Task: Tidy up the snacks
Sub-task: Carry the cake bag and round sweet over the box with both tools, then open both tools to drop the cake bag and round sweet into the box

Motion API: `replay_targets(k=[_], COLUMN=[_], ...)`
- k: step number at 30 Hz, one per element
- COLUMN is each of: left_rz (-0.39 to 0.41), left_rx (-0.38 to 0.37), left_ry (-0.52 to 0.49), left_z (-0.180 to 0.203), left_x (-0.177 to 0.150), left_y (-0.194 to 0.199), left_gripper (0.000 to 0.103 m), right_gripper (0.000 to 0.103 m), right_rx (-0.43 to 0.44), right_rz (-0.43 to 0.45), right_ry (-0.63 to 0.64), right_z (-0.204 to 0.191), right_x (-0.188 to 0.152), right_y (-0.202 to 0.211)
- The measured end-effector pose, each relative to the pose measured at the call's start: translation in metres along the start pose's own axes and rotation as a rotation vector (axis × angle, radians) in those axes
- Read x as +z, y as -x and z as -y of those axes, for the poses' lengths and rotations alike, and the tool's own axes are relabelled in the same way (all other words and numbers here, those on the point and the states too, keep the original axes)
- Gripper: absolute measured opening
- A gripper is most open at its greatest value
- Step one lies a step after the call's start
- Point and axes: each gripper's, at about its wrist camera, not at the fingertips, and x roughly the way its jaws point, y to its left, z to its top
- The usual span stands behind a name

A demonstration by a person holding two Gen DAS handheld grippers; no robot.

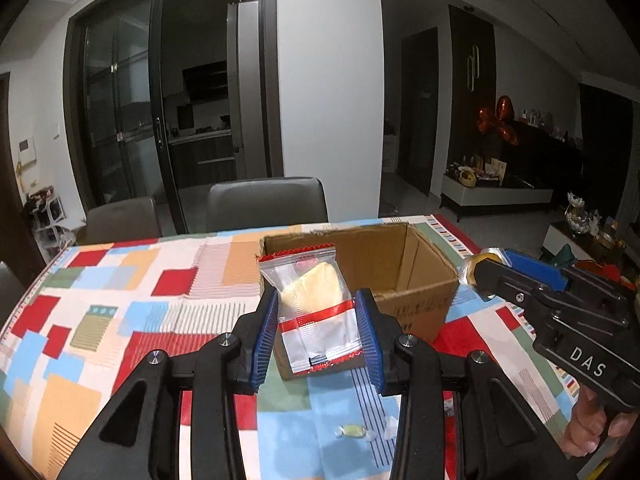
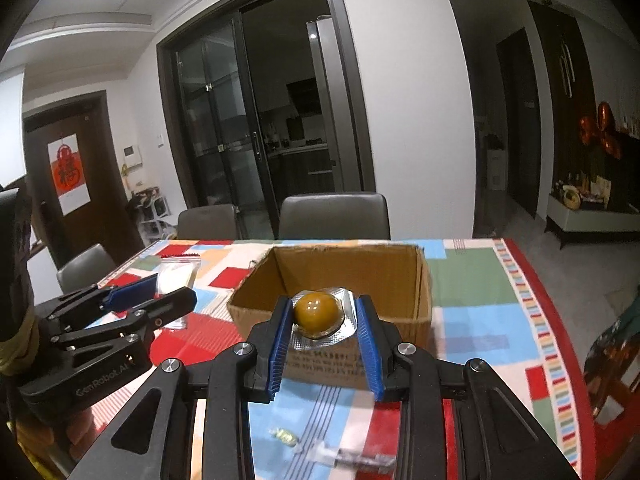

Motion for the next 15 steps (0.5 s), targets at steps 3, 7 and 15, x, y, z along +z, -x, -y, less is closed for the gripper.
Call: replay_targets(k=[3,7,15], left_rz=[0.0,-0.014,-0.084], left_rx=[0.003,-0.003,-0.062], left_ry=[-0.017,-0.026,-0.025], left_z=[0.0,-0.002,-0.01], left_x=[0.01,0.021,0.04], left_y=[-0.007,-0.02,-0.06], left_gripper=[0.038,0.038,0.038], right_gripper=[0.034,0.034,0.034], right_rx=[-0.003,-0.007,-0.008], right_rz=[-0.002,-0.012,-0.068], right_ry=[0.023,0.039,0.062], right_z=[-0.001,0.001,0.007], right_x=[0.008,0.021,0.039], right_y=[-0.006,-0.02,-0.054])
